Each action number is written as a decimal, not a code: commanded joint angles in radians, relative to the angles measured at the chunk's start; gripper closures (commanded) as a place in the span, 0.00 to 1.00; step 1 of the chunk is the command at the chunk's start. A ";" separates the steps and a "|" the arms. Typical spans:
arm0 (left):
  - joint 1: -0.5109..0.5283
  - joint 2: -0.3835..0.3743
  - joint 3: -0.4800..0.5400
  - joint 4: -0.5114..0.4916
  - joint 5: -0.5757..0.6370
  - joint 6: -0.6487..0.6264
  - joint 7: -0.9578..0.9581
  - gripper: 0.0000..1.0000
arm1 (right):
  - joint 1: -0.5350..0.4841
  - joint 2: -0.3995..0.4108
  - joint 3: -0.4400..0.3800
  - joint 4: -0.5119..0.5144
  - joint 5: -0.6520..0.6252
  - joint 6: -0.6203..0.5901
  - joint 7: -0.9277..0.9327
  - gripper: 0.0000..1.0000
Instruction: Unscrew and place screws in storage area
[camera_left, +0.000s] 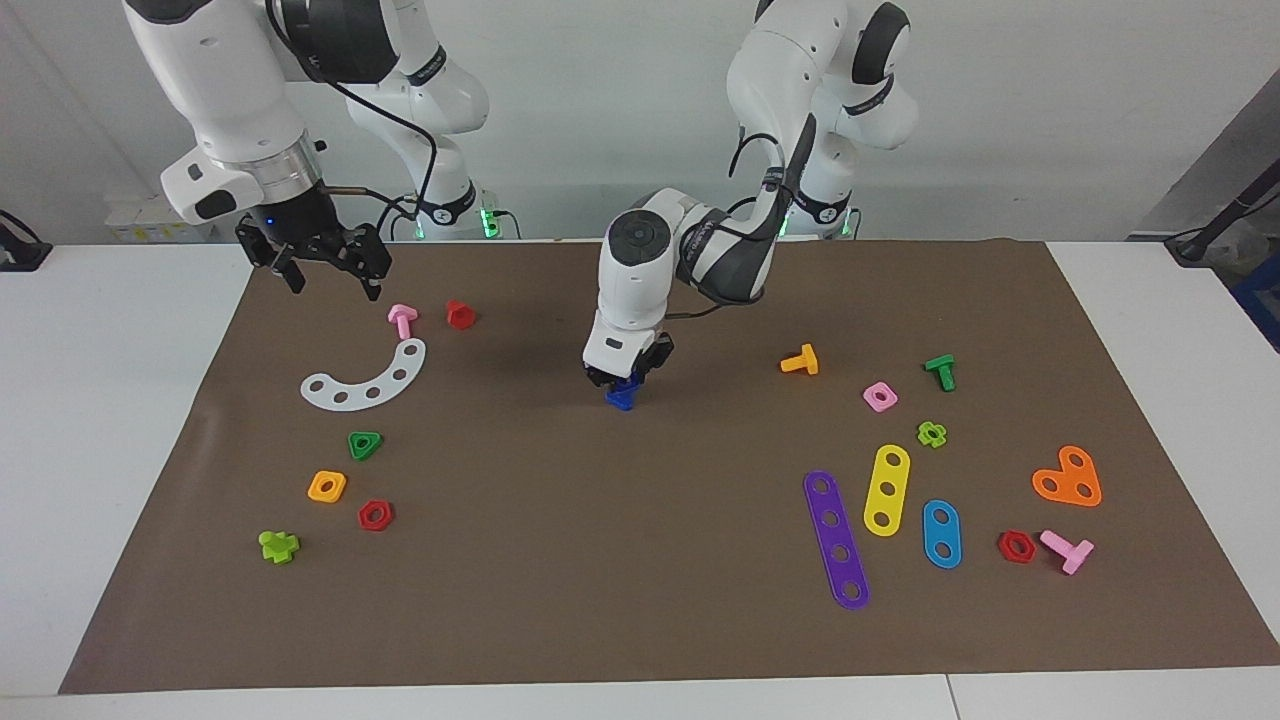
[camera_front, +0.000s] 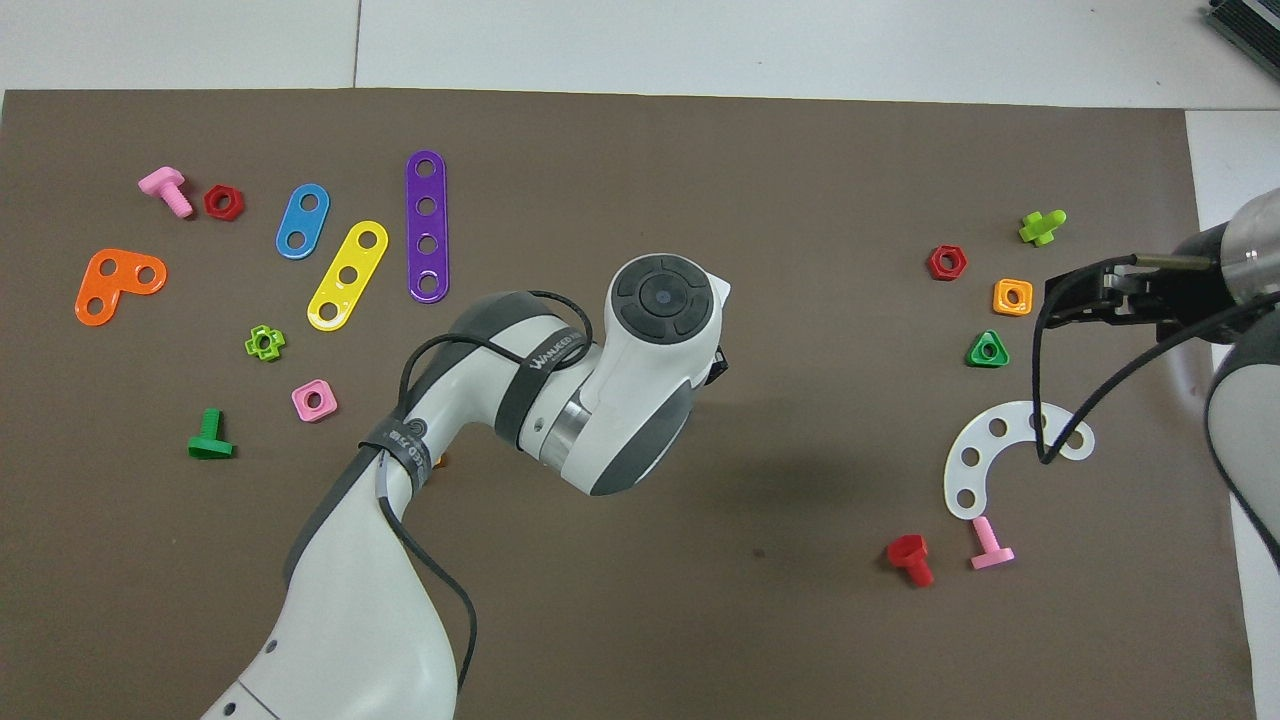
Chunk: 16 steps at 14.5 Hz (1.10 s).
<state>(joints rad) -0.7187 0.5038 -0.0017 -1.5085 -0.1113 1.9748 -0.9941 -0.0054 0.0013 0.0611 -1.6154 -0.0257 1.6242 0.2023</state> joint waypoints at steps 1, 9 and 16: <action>0.102 0.021 -0.003 0.073 -0.069 -0.079 0.000 1.00 | -0.004 -0.024 0.006 -0.046 0.021 0.046 -0.014 0.00; 0.315 -0.018 0.000 0.063 -0.088 -0.266 0.380 1.00 | 0.126 -0.063 0.013 -0.236 0.021 0.236 0.071 0.00; 0.436 -0.073 0.005 -0.102 0.018 -0.196 0.846 1.00 | 0.333 0.081 0.013 -0.291 0.010 0.472 0.253 0.02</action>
<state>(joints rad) -0.2925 0.4942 0.0069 -1.4990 -0.1244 1.7230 -0.2387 0.2927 0.0312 0.0778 -1.9054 -0.0226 2.0335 0.4286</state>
